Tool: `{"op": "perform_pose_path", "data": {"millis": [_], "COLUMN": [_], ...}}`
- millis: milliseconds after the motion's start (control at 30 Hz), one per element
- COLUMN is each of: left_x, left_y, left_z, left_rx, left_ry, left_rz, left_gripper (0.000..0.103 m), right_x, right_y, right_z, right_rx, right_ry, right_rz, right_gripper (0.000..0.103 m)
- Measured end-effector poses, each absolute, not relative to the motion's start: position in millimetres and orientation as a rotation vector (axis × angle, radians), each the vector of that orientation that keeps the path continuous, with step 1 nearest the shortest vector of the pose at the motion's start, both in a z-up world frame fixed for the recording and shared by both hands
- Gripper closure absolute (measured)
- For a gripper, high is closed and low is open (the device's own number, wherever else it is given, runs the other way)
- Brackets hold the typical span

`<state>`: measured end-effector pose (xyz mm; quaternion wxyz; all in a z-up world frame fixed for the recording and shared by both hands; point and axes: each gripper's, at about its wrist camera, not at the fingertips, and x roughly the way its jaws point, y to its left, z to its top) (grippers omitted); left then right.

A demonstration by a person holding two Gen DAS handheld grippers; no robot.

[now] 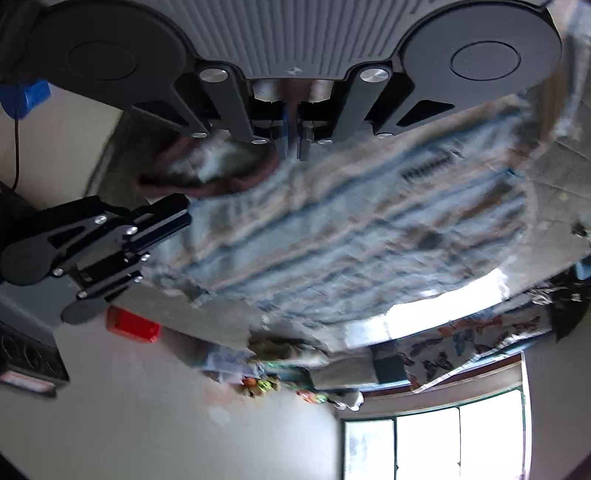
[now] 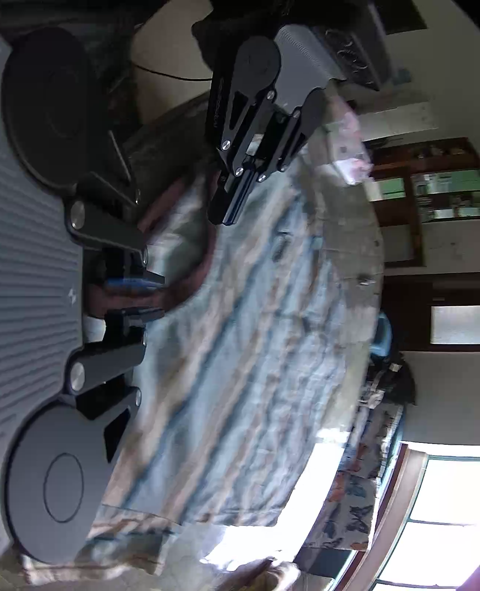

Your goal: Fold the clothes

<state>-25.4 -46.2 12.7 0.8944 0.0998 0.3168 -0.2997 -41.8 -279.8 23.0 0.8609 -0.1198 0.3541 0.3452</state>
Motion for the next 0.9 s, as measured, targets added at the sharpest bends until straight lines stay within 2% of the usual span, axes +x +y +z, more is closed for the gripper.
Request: {"op": "perform_pose_path", "data": {"millis": [67,133,200,433,500,767,867,900], "left_x": [-12.4,4.2,27.2,119.6,137.1,196.1,203.0,204.3], "left_y": [-39.7,-34.0,-27.4,-8.4,-5.0,11.3,13.7,14.0], "left_z": [22.1,30.2,34.2,24.0,20.4,0.8,-6.3,-7.8], "left_rx": [0.203,0.206,0.199,0.199,0.212,0.179,0.176,0.169], "left_ry": [0.635,0.616,0.606,0.625,0.613,0.682,0.702,0.706], "left_rz": [-0.569,-0.499,-0.424,-0.182,-0.132,-0.109,-0.124,-0.134], "left_gripper": [0.089,0.073,0.067,0.065,0.062,0.059,0.064,0.075], "right_x": [-33.0,-21.6,-10.1,19.5,21.5,22.9,22.1,22.3], "right_y": [-280.8,-279.7,-276.6,-260.0,-259.1,-259.5,-258.2,-258.2], "right_z": [29.5,32.6,30.7,3.3,-1.3,-8.8,-8.8,-8.8], "right_rx": [-0.219,-0.189,-0.171,-0.156,-0.151,-0.120,-0.128,-0.125], "right_ry": [0.723,0.711,0.706,0.759,0.767,0.777,0.773,0.773], "right_rz": [0.719,0.709,0.695,0.688,0.692,0.703,0.704,0.705], "right_gripper": [0.085,0.083,0.083,0.080,0.079,0.071,0.070,0.070]}}
